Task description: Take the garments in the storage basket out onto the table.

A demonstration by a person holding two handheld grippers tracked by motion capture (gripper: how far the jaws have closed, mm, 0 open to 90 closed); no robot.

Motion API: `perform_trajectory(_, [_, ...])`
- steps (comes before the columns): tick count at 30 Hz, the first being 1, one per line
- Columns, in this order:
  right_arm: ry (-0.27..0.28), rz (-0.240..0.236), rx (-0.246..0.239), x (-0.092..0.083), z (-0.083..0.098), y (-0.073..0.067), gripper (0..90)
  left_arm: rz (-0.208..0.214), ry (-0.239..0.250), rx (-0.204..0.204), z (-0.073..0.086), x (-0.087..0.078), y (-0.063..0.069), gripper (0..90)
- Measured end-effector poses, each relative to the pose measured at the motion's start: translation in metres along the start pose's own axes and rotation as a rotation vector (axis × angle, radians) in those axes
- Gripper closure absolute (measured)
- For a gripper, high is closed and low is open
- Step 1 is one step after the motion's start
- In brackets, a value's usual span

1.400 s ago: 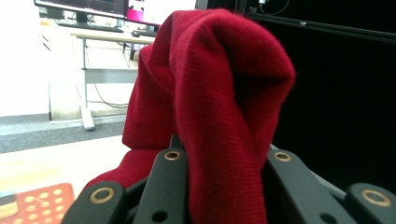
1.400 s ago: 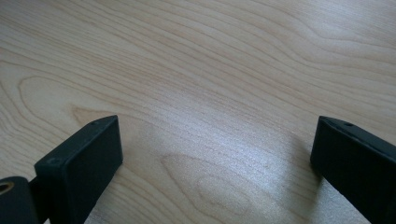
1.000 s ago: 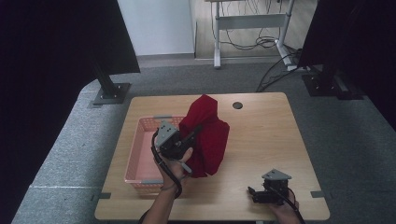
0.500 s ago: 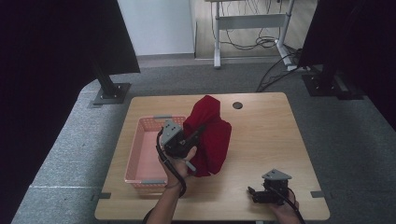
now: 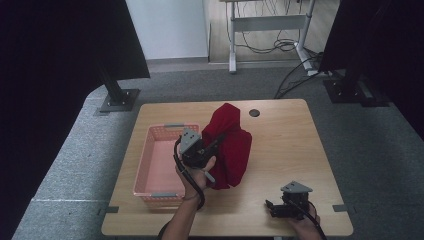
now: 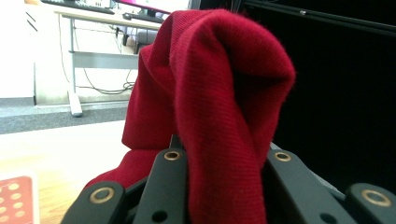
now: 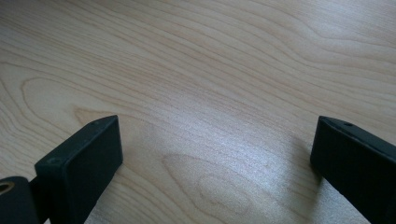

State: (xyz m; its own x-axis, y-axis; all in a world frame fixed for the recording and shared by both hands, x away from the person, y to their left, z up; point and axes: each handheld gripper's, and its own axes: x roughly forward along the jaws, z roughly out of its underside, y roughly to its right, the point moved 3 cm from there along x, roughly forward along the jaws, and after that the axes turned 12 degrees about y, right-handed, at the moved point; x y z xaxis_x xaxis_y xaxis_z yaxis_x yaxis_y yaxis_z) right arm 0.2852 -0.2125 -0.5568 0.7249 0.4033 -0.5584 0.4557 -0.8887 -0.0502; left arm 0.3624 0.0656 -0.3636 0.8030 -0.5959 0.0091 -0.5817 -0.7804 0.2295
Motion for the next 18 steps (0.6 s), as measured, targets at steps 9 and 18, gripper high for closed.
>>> perform_trajectory(9, [0.002, -0.002, 0.003, 0.000, 0.000, 0.000, 2.0, -0.002, -0.002, -0.006, 0.001, 0.007, 0.002, 76.6])
perform_trajectory(18, [0.002, -0.003, 0.002, 0.000, 0.000, 0.000, 2.0, -0.003, -0.019, -0.020, 0.012, 0.017, 0.004, 76.6])
